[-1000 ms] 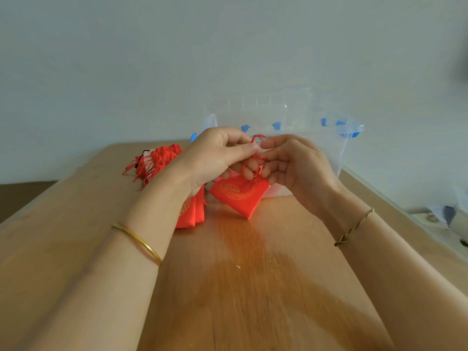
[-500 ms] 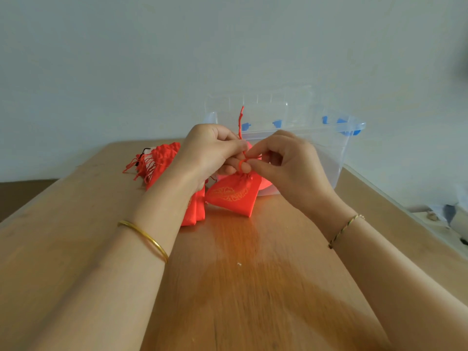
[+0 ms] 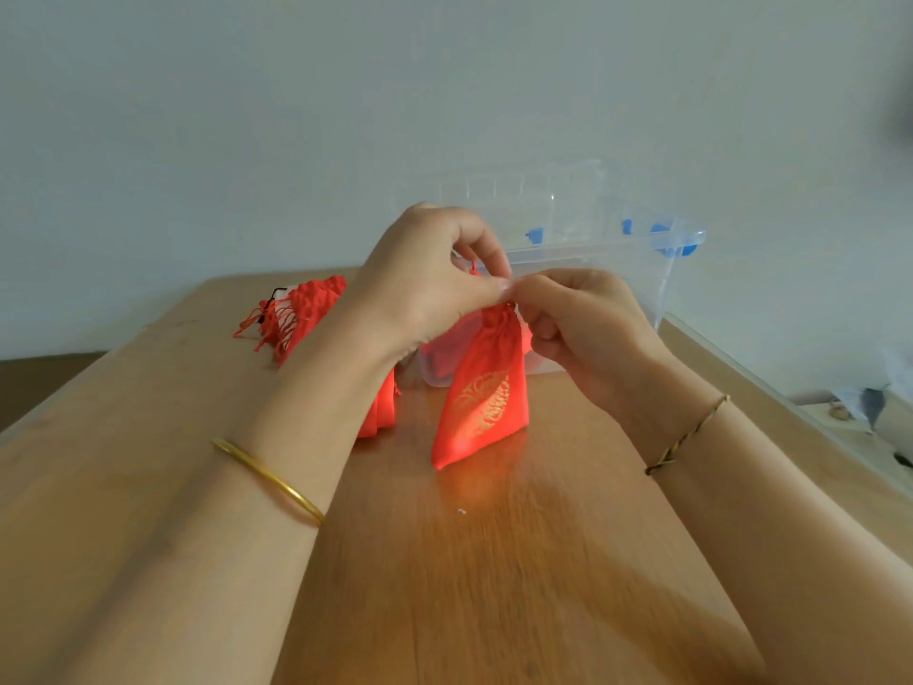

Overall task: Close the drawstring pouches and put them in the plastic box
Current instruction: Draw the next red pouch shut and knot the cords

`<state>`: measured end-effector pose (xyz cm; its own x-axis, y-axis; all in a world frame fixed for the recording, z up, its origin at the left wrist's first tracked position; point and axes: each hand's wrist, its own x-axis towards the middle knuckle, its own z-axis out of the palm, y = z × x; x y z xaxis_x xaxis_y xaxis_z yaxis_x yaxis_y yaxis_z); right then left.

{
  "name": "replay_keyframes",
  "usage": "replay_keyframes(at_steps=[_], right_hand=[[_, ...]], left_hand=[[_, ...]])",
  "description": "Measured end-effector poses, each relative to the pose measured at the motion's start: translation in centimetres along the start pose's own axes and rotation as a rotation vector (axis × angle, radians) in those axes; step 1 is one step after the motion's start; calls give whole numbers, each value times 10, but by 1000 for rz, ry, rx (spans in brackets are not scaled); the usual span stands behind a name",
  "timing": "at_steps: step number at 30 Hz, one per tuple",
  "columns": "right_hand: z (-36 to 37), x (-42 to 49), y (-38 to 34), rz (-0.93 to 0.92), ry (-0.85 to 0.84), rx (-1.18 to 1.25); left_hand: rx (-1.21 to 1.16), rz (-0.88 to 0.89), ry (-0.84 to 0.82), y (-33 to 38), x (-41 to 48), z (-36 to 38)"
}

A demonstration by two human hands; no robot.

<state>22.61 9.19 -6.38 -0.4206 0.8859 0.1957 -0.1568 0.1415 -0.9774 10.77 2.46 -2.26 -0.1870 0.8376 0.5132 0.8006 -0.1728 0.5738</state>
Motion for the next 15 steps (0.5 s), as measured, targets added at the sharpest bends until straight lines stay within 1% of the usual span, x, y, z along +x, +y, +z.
replay_keyframes(at_steps=[4,9,15], right_hand=[[-2,2,-1,68,-36,89],[-6,1,-5,132,-97,148],[-9,2,-6,207,-129,228]], left_hand=[[92,24,21,3,-1,1],[144,45,28,7,-1,-1],[190,68,38,6,-1,-2]])
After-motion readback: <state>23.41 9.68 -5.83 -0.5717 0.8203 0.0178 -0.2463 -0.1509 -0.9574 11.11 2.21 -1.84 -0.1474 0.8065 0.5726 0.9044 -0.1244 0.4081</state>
